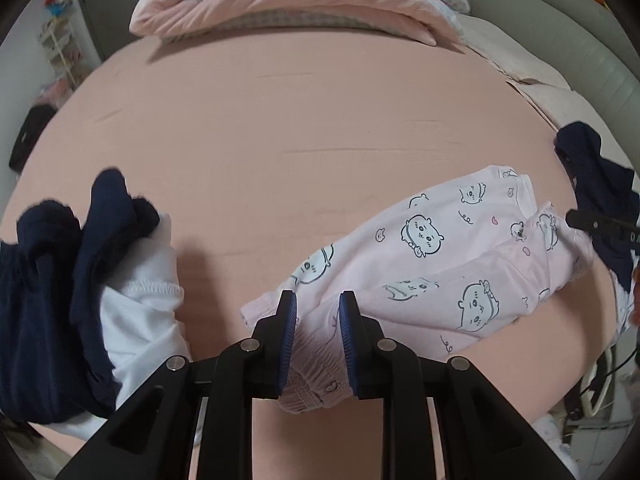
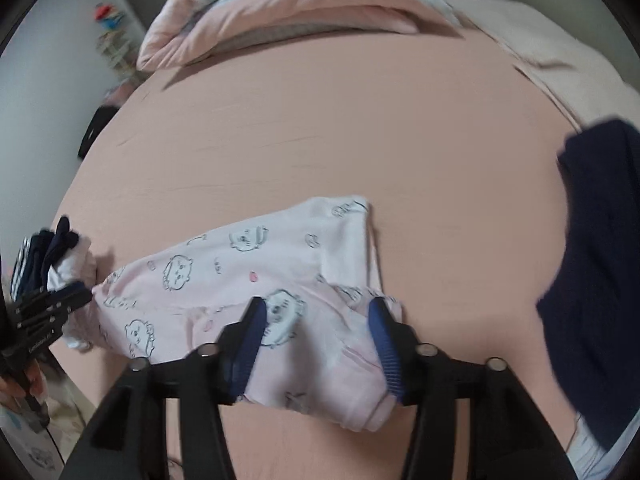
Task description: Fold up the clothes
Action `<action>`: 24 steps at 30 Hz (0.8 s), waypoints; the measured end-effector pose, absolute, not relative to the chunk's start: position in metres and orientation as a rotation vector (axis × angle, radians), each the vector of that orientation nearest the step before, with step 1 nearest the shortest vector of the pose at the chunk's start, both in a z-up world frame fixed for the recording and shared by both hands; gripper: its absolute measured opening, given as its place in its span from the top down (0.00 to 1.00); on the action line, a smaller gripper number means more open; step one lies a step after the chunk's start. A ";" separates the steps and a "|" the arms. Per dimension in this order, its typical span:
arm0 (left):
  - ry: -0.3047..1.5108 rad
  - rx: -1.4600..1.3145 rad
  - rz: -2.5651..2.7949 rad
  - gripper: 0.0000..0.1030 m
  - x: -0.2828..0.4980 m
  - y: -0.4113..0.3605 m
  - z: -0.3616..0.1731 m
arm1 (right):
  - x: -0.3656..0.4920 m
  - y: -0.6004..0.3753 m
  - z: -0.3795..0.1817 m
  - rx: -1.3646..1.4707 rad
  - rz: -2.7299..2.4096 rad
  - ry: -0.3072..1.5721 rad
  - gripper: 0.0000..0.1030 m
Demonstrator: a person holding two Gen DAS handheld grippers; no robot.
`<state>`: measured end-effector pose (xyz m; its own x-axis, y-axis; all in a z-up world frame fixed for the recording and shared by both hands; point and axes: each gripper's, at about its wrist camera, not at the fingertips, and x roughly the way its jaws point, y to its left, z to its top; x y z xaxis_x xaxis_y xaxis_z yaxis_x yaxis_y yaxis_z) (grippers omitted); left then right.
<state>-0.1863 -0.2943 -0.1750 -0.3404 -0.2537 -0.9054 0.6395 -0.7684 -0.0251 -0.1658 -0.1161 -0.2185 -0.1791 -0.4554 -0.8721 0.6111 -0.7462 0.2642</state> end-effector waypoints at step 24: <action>0.868 1.226 -1.985 0.23 -0.136 -0.299 -0.203 | -0.156 -0.122 -0.244 1.451 -1.938 0.263 0.42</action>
